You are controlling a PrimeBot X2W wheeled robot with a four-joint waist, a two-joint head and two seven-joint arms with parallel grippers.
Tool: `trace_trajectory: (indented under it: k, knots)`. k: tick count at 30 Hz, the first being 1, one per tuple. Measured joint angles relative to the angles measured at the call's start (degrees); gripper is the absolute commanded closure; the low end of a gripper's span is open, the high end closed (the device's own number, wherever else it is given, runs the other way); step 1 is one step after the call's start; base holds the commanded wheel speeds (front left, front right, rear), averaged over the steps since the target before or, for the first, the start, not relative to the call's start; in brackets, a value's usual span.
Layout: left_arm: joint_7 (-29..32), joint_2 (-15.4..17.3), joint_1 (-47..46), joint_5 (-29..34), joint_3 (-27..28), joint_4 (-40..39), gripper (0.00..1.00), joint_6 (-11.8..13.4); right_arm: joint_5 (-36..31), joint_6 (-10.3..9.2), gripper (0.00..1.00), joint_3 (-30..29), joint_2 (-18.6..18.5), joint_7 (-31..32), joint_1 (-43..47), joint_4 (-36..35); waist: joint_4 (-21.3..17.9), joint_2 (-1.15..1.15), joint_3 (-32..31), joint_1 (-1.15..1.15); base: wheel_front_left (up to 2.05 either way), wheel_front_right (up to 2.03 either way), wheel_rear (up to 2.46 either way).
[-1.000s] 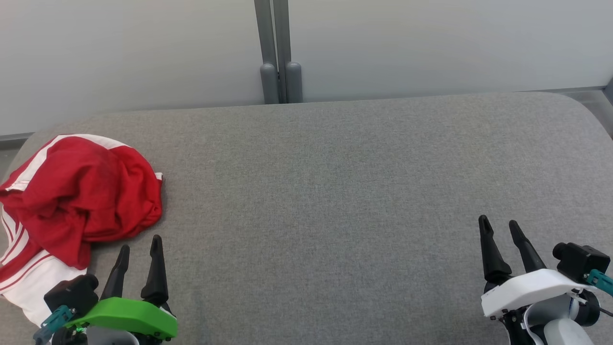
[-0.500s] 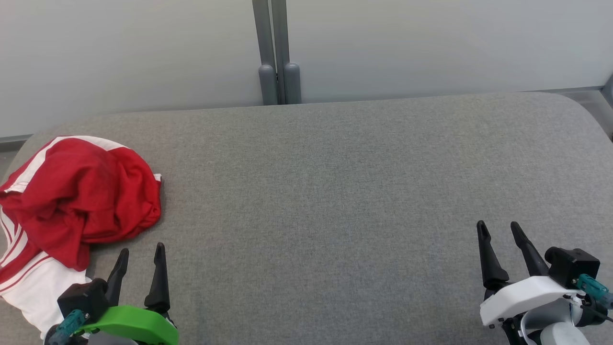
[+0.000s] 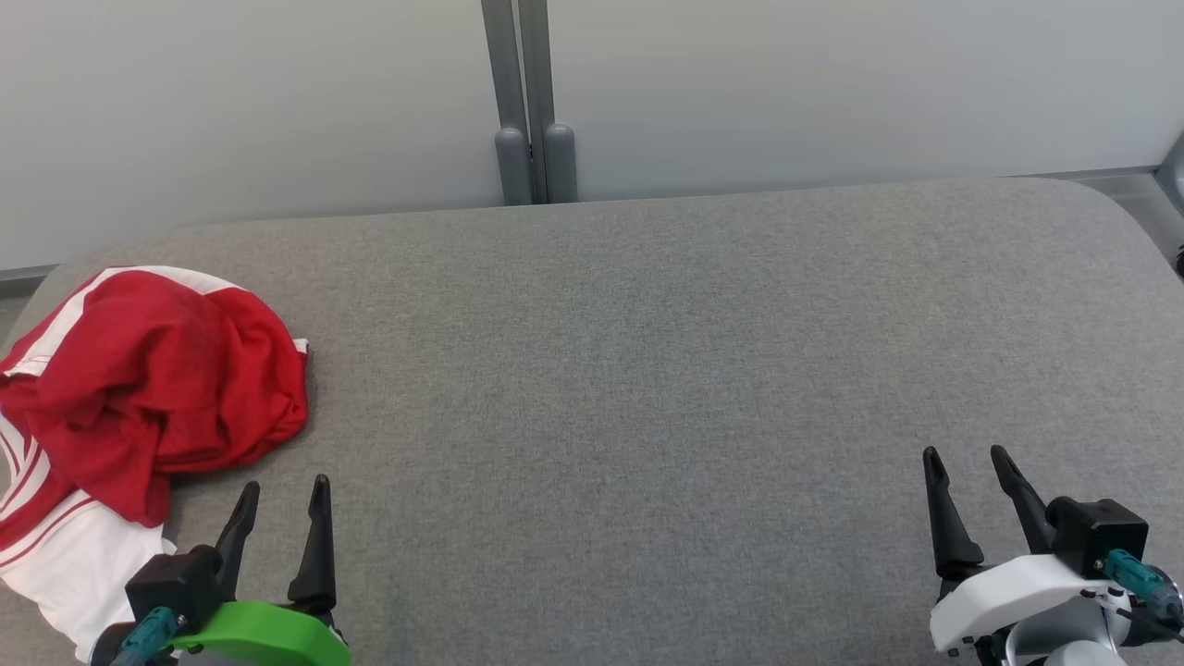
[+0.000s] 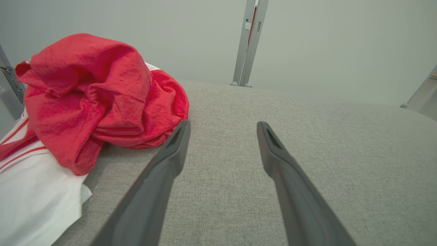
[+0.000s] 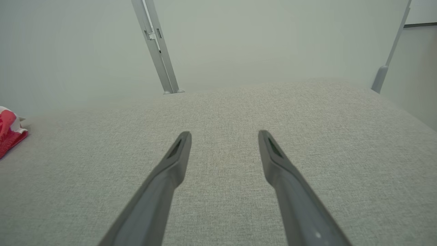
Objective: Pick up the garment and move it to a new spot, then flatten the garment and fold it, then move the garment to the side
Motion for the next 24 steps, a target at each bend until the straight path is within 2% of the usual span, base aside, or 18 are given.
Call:
trace_trajectory:
  k: [9, 24]
  knots:
    - [-1.13, 0.03, 0.40, 5.53, 0.08, 0.89, 0.00, -0.36, -5.02, 0.00, 0.00, -0.35, -0.01, -1.18, 0.15, -0.15, -0.26, 0.00, -0.17, 0.00, 0.00, 0.00, 0.00]
    - [-2.70, 0.00, 0.87, 10.37, 0.10, 2.54, 0.00, -0.64, -11.17, 0.01, 0.00, -0.73, -0.07, -2.70, 0.68, -0.47, -0.61, 0.00, -0.30, 0.00, 0.00, 0.00, 0.00]
